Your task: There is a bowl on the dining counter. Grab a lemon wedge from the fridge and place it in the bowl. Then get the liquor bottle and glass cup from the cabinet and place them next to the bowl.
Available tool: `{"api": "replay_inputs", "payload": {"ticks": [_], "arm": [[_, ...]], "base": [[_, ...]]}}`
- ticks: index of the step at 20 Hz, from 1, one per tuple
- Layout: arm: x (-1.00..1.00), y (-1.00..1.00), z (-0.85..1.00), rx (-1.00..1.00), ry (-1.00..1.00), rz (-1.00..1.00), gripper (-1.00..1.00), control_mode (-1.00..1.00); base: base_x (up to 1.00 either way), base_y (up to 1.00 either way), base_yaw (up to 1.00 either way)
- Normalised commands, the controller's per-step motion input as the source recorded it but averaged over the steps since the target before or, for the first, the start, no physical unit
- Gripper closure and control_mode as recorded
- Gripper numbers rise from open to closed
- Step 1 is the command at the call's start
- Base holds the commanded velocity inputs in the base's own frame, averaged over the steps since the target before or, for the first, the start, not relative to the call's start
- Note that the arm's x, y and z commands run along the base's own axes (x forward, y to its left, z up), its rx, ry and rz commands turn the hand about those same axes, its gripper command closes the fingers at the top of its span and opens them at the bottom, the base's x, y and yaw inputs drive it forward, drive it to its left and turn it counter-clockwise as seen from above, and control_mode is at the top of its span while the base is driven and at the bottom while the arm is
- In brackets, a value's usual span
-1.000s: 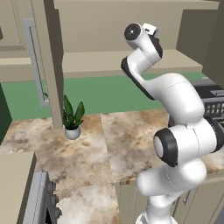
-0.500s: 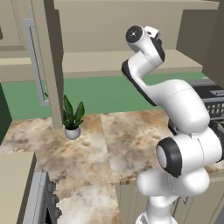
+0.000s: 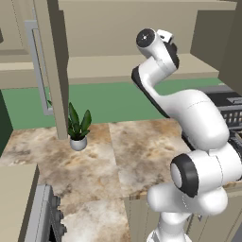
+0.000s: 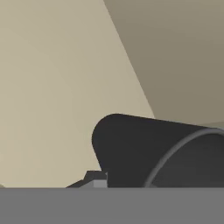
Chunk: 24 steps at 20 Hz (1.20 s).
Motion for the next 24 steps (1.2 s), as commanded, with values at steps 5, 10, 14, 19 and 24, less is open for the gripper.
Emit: {"api": "replay_inputs", "payload": {"ticks": [5, 10, 14, 19, 24], "arm": [[-0.68, 0.07, 0.00, 0.00, 0.00, 0.00, 1.00, -1.00], [-1.00, 0.00, 0.16, 0.05, -0.09, 0.00, 1.00, -1.00], [-1.00, 0.00, 0.33, 0.11, -0.05, 0.00, 1.00, -1.00], [-1.00, 0.01, 0.27, 0.16, 0.07, 0.00, 1.00, -1.00], [-1.00, 0.04, 0.10, 0.20, 0.23, 0.00, 1.00, -1.00]], "base": [[0.00, 0.00, 0.00], [0.00, 0.00, 0.00], [0.00, 0.00, 0.00], [0.00, 0.00, 0.00], [0.00, 0.00, 0.00]]}}
